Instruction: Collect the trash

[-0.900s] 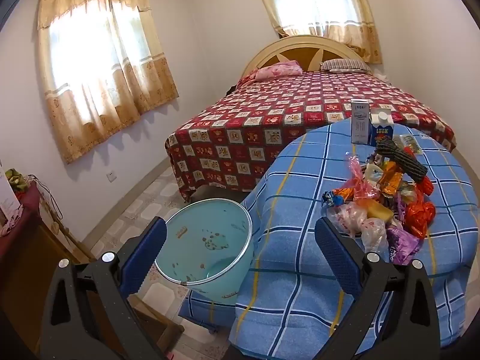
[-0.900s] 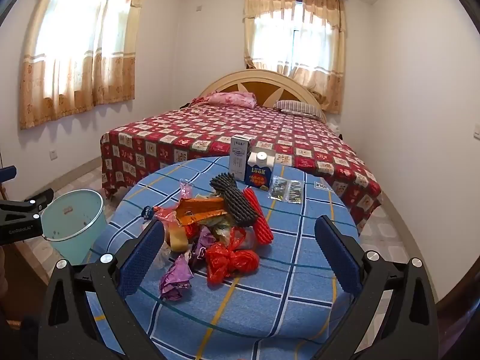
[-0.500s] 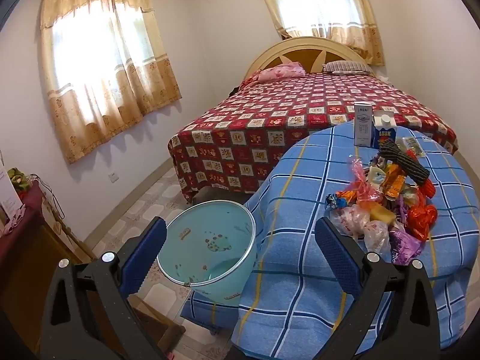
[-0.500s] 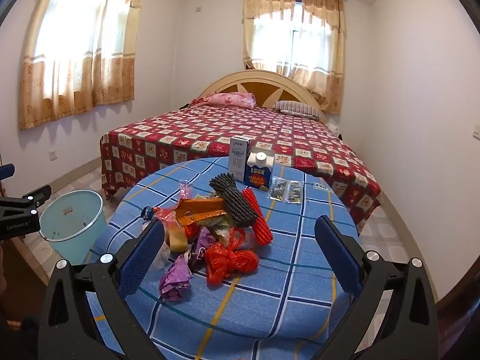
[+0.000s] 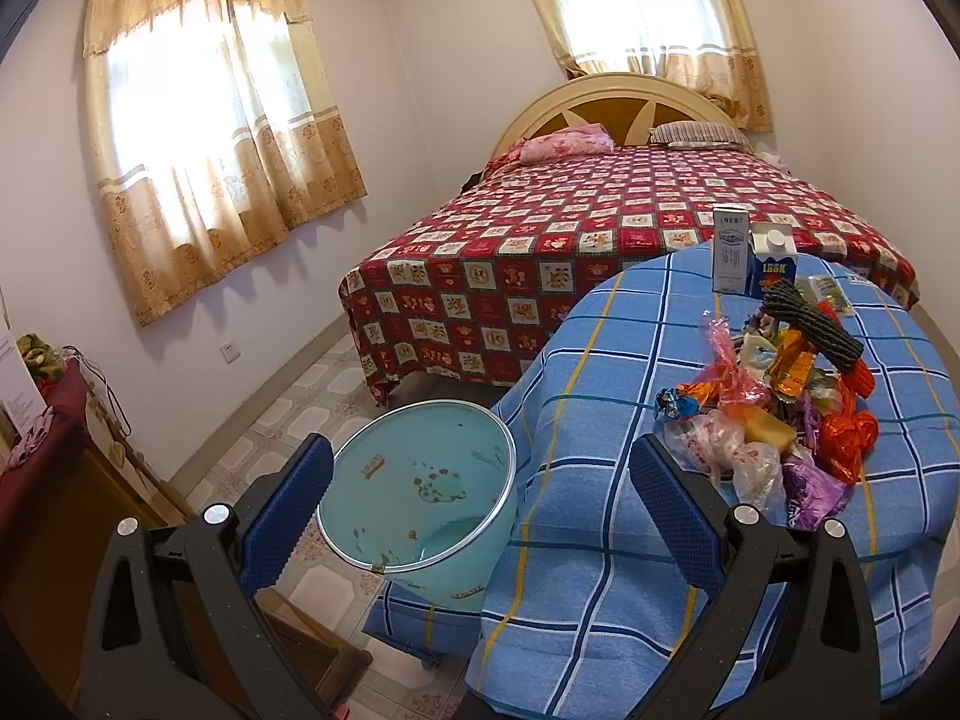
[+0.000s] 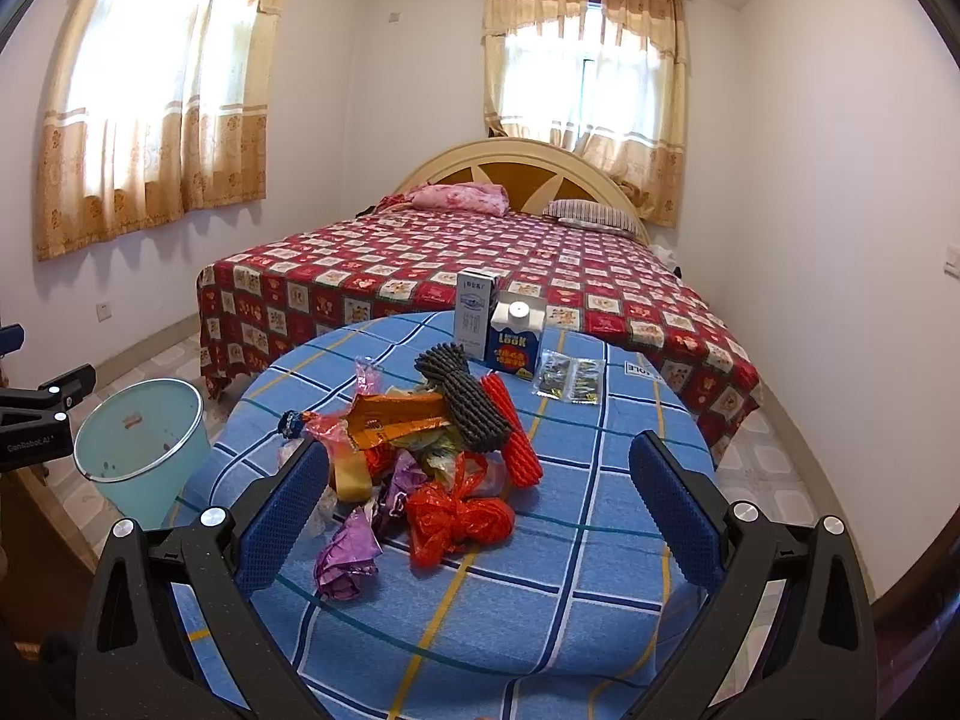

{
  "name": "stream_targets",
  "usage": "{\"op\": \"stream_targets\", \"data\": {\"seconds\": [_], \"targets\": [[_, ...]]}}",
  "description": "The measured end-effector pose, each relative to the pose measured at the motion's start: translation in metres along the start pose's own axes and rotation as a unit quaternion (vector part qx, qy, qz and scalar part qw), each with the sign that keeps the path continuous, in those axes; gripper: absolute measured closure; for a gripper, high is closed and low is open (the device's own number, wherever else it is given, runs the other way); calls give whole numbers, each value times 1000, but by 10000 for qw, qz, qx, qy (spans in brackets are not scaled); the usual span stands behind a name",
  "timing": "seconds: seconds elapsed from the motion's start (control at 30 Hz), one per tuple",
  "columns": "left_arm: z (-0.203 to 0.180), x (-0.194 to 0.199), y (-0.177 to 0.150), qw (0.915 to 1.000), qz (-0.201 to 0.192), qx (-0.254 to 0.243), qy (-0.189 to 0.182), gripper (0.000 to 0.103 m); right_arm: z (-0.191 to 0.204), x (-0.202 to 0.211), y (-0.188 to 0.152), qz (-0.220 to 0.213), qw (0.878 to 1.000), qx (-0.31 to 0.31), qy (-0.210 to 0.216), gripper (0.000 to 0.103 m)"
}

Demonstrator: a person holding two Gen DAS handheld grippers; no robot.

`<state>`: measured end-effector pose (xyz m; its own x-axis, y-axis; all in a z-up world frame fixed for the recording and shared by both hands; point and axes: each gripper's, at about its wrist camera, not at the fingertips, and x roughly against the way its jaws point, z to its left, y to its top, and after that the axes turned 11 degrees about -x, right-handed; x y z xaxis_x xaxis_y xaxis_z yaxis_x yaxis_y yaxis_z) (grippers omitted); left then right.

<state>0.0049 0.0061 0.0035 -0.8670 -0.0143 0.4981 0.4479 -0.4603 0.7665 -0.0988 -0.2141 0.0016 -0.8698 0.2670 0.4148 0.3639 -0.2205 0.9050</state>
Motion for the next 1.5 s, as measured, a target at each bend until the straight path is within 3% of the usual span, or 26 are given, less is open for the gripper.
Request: {"op": "stream_targets", "data": {"seconds": [1.5], "targets": [[1, 1, -2, 10000, 1, 26, 49, 6, 5, -2, -5, 55, 10000, 12, -3, 5]]}}
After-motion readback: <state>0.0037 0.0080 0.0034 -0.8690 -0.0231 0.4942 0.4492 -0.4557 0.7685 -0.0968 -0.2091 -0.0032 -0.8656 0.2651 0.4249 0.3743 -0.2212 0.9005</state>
